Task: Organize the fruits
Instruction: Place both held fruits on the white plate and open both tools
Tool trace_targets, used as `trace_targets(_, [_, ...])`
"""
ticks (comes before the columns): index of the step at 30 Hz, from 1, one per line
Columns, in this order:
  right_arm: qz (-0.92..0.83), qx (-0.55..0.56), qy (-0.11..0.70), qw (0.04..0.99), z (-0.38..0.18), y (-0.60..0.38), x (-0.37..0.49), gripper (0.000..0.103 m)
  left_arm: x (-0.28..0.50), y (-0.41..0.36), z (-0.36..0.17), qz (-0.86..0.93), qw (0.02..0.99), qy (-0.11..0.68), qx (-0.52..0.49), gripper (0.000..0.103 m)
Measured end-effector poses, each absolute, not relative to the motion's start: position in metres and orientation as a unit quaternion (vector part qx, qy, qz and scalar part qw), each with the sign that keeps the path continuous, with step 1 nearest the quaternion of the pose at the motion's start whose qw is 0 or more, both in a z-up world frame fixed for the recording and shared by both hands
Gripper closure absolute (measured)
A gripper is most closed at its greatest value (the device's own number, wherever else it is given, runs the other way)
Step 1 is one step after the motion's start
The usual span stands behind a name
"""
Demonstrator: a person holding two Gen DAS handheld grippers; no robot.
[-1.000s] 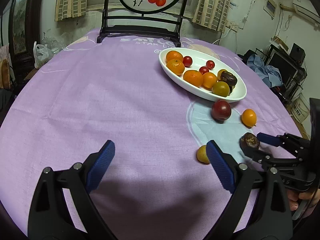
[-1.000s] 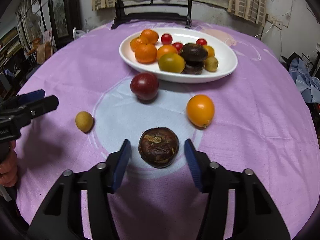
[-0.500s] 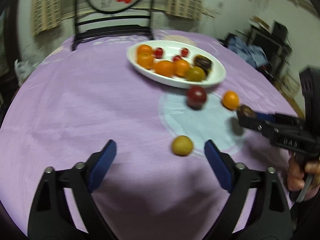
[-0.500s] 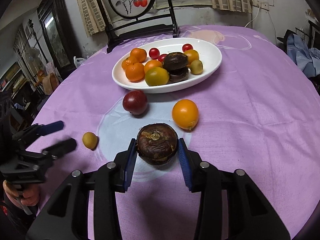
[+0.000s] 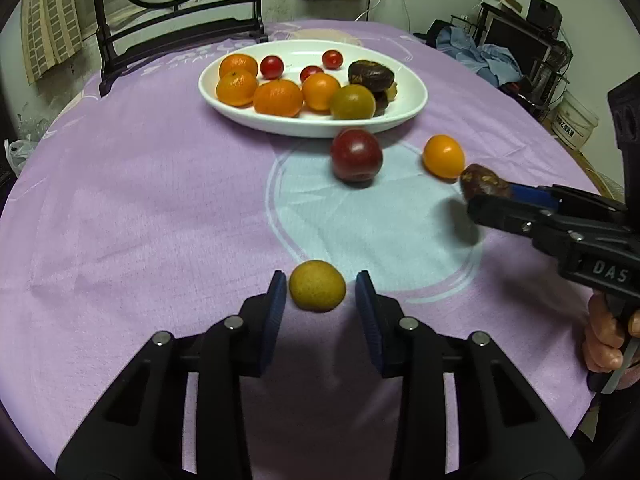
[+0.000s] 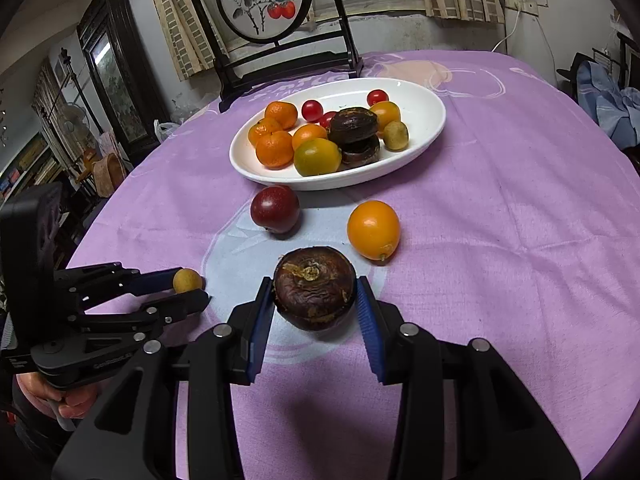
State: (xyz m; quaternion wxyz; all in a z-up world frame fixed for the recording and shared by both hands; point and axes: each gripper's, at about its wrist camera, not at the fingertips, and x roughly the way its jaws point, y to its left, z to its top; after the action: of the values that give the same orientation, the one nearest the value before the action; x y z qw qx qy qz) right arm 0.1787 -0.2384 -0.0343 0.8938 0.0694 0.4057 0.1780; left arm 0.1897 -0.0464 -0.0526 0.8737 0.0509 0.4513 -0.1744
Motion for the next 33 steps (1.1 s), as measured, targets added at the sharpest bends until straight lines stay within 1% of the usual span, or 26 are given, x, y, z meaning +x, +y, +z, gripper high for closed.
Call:
trace_targets(3, [0.179,0.076,0.404,0.894,-0.034,-0.24,0.179,0.062,0.19,-0.05,-0.053,-0.165,0.874,0.452,0.065,0.07])
trace_targets(5, [0.179,0.081,0.402,0.894,-0.034,-0.242,0.178,0.062,0.189,-0.052,-0.053,-0.163,0.875,0.45,0.075,0.075])
trace_targets(11, [0.184,0.093,0.392,0.897,-0.032,-0.247,0.175,0.062,0.189,-0.046,-0.047,-0.172,0.88,0.442,0.042,0.075])
trace_targets(15, [0.193,0.105,0.382,0.898,-0.023,-0.246,0.185,0.061,0.197,-0.048,-0.032,-0.182,0.889,0.42,0.026,0.075])
trace_targets(19, [0.177,0.118,0.347,0.913,0.0,-0.249,0.217,0.061,0.231,-0.055,-0.004,-0.181,0.904,0.388,-0.004,0.075])
trace_targets(22, [0.159,0.123,0.324,0.924,0.012,-0.25,0.257,0.061,0.275,-0.062,0.014,-0.162,0.916,0.366,-0.028,0.075])
trace_targets(26, [0.146,0.105,0.317,0.931,0.013,-0.245,0.303,0.061,0.321,-0.065,0.017,-0.147,0.914,0.374,-0.056,0.075])
trace_targets(31, [0.147,0.083,0.336,0.927,-0.001,-0.237,0.337,0.061,0.36,-0.074,0.004,-0.123,0.911,0.391,-0.036,0.075])
trace_targets(32, [0.149,0.078,0.338,0.926,-0.003,-0.235,0.338,0.059,0.364,-0.076,0.001,-0.118,0.91,0.397,-0.032,0.074])
trace_targets(33, [0.151,0.075,0.34,0.925,-0.004,-0.234,0.338,0.054,0.366,-0.075,-0.001,-0.112,0.91,0.399,-0.03,0.061])
